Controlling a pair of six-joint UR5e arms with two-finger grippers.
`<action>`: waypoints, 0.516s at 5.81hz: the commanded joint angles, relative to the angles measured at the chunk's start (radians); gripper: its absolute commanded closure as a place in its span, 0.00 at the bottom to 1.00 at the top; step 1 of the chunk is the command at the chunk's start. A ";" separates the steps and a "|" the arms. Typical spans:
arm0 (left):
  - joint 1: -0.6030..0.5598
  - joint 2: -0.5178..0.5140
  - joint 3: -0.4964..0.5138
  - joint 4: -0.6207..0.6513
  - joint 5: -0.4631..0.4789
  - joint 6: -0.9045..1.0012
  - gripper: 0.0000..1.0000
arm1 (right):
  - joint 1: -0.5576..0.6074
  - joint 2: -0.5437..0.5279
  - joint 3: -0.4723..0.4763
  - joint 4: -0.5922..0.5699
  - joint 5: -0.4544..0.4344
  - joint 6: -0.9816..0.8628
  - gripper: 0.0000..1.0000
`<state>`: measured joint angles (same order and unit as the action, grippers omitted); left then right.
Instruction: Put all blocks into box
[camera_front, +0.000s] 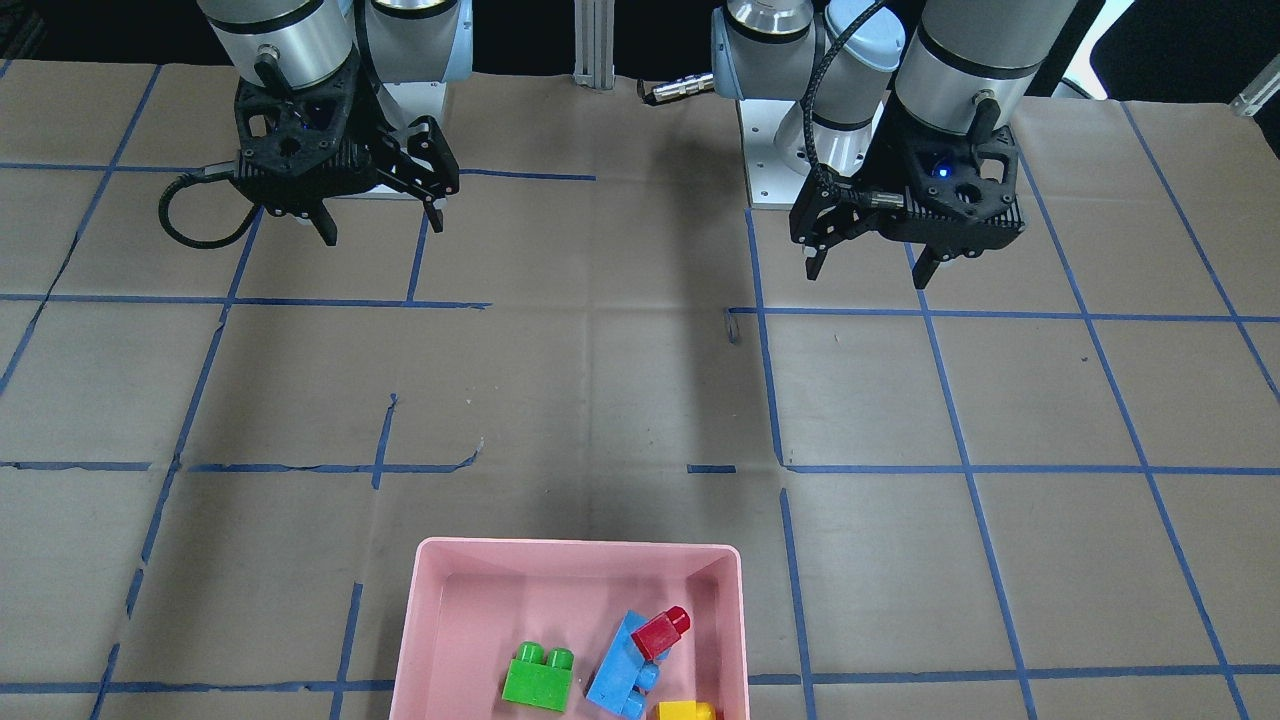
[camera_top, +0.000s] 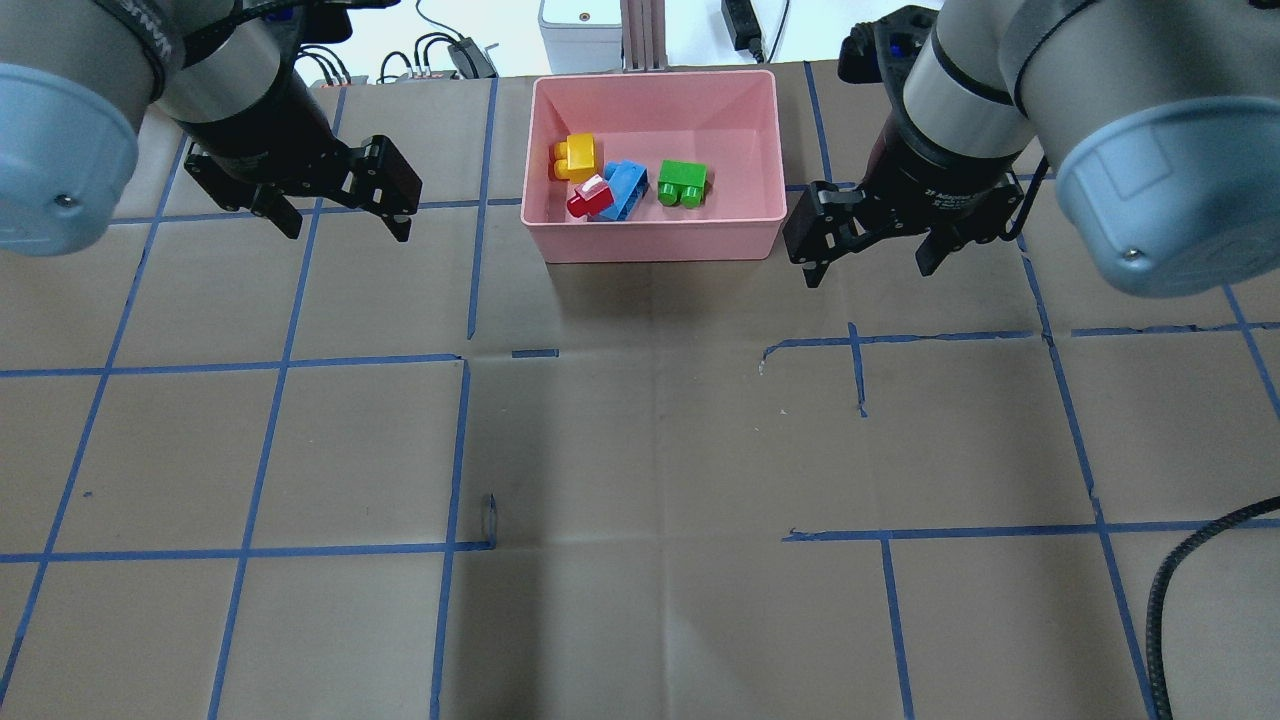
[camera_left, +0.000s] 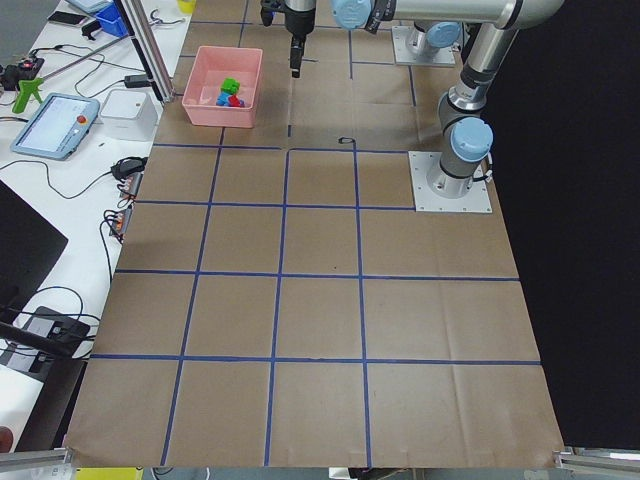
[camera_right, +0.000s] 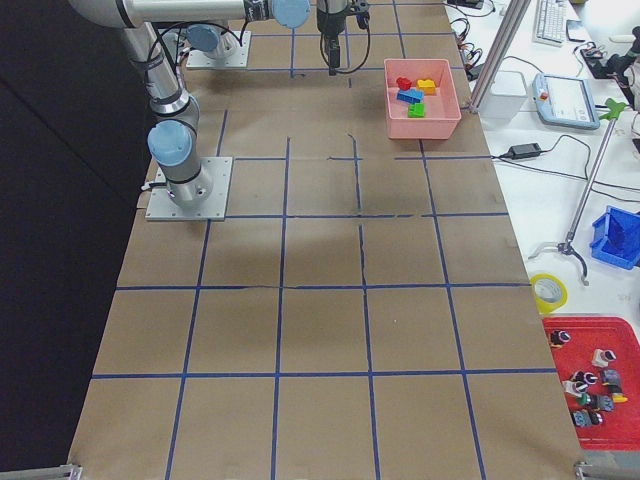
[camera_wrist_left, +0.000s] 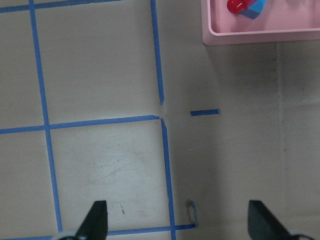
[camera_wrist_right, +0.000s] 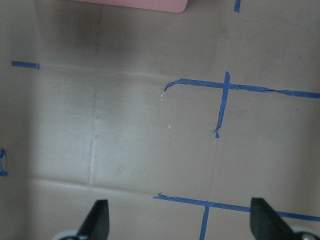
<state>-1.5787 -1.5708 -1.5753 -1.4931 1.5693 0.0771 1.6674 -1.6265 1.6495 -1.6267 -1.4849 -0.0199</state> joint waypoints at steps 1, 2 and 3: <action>0.000 0.000 0.005 0.000 0.003 0.000 0.01 | 0.000 0.002 0.000 -0.001 -0.002 0.000 0.00; -0.001 0.000 0.006 0.000 0.002 0.000 0.01 | 0.000 0.004 0.003 -0.001 -0.002 0.000 0.00; -0.001 0.000 0.006 0.000 0.002 0.000 0.01 | 0.000 0.002 0.004 0.002 -0.002 0.000 0.00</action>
<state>-1.5796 -1.5708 -1.5700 -1.4926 1.5710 0.0767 1.6675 -1.6240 1.6518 -1.6266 -1.4863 -0.0199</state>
